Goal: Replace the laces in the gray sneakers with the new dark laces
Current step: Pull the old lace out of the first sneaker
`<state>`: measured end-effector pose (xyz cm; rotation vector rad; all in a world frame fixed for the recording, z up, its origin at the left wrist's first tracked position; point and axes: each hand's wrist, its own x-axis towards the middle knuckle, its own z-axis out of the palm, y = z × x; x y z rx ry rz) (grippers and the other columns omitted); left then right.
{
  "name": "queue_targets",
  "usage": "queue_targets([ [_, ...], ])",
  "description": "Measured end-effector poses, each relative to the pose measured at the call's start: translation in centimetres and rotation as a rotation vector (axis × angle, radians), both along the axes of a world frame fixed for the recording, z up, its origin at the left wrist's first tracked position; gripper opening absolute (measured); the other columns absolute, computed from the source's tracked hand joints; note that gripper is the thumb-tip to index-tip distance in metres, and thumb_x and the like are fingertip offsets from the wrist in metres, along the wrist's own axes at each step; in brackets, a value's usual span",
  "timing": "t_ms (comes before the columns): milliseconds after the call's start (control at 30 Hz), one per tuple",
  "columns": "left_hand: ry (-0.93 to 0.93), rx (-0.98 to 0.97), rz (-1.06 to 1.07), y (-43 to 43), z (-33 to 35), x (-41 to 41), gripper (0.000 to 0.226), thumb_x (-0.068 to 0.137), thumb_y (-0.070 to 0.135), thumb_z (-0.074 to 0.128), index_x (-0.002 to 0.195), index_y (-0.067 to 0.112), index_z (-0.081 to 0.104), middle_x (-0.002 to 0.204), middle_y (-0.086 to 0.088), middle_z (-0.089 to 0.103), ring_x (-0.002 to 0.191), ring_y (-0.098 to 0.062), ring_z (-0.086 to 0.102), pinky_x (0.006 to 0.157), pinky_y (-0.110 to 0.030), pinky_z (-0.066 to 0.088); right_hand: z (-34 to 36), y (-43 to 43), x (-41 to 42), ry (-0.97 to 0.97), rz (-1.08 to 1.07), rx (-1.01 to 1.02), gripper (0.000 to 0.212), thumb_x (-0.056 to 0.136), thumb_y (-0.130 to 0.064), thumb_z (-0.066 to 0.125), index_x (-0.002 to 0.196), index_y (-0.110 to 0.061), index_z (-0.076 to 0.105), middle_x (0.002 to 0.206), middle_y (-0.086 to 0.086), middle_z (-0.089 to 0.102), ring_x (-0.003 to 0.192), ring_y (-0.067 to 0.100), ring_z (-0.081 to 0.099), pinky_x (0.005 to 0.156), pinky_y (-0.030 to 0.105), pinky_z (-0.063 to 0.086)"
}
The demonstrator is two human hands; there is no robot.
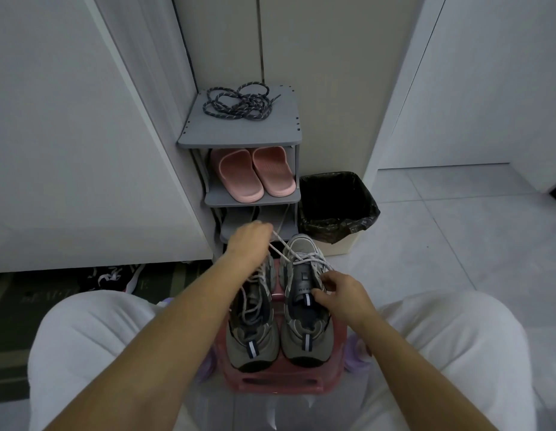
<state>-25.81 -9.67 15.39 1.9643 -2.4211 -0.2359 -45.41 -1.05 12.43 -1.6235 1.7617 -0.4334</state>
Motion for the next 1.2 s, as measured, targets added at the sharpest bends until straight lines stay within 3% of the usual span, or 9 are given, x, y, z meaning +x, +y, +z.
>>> queue_targets([
  [133, -0.046, 0.009, 0.067, -0.8, 0.5, 2.1, 0.021, 0.089, 0.003, 0.049, 0.106, 0.009, 0.061, 0.11, -0.013, 0.06, 0.103, -0.032, 0.057, 0.084, -0.04, 0.046, -0.1, -0.1, 0.1, 0.013, 0.002, 0.008, 0.039, 0.082, -0.031, 0.066, 0.117, -0.015, 0.061, 0.11, 0.003, 0.066, 0.099, 0.019, 0.06, 0.083, 0.029, 0.048],
  [300, 0.112, 0.111, -0.088, 1.2, -1.5, -0.8, 0.026, 0.091, 0.012, 0.051, 0.113, 0.015, 0.064, 0.115, -0.008, 0.062, 0.106, -0.029, 0.058, 0.089, -0.041, 0.049, 0.1, 0.0, 0.2, 0.017, -0.001, -0.01, 0.038, 0.082, -0.029, 0.066, 0.116, -0.013, 0.061, 0.11, 0.005, 0.066, 0.099, 0.021, 0.06, 0.084, 0.03, 0.048],
  [567, 0.06, 0.066, -0.084, 1.4, -2.2, -1.4, 0.018, 0.089, 0.005, 0.049, 0.098, 0.013, 0.061, 0.107, -0.008, 0.06, 0.102, -0.028, 0.057, 0.079, -0.038, 0.046, 0.3, -0.1, 0.0, 0.01, 0.02, -0.014, 0.036, 0.083, -0.028, 0.065, 0.116, -0.013, 0.062, 0.109, 0.005, 0.066, 0.098, 0.021, 0.06, 0.085, 0.032, 0.049],
  [767, 0.045, 0.019, 0.11, 0.3, -1.3, 2.7, 0.021, 0.087, -0.001, 0.048, 0.101, 0.007, 0.061, 0.106, -0.012, 0.057, 0.097, -0.032, 0.058, 0.08, -0.041, 0.048, 0.1, -0.1, 0.1, 0.01, 0.013, -0.013, 0.032, 0.082, -0.028, 0.065, 0.111, -0.013, 0.063, 0.102, 0.004, 0.067, 0.091, 0.02, 0.06, 0.079, 0.03, 0.048],
  [933, 0.133, 0.055, -0.043, 1.3, -1.7, -0.6, 0.029, 0.089, 0.004, 0.049, 0.116, 0.008, 0.058, 0.116, -0.011, 0.055, 0.104, -0.031, 0.057, 0.087, -0.041, 0.047, 0.2, -0.1, 0.1, 0.007, 0.014, -0.022, 0.031, 0.082, -0.028, 0.065, 0.11, -0.013, 0.063, 0.102, 0.004, 0.067, 0.092, 0.021, 0.06, 0.08, 0.032, 0.05],
  [1033, 0.133, 0.094, -0.135, 1.9, -2.2, -2.7, 0.02, 0.09, 0.006, 0.048, 0.104, 0.01, 0.062, 0.111, -0.009, 0.059, 0.104, -0.027, 0.056, 0.086, -0.037, 0.045, 0.2, -0.1, 0.1, 0.005, 0.011, -0.023, 0.032, 0.081, -0.028, 0.066, 0.11, -0.013, 0.063, 0.102, 0.005, 0.067, 0.093, 0.021, 0.061, 0.083, 0.034, 0.051],
  [1200, 0.059, 0.053, -0.091, 1.6, -1.9, -1.7, 0.016, 0.087, 0.001, 0.049, 0.097, 0.01, 0.058, 0.105, -0.01, 0.057, 0.097, -0.029, 0.057, 0.076, -0.036, 0.043, 0.1, -0.1, 0.0, -0.006, 0.015, -0.018, 0.033, 0.082, -0.028, 0.066, 0.111, -0.013, 0.063, 0.102, 0.004, 0.066, 0.093, 0.019, 0.06, 0.082, 0.032, 0.05],
])
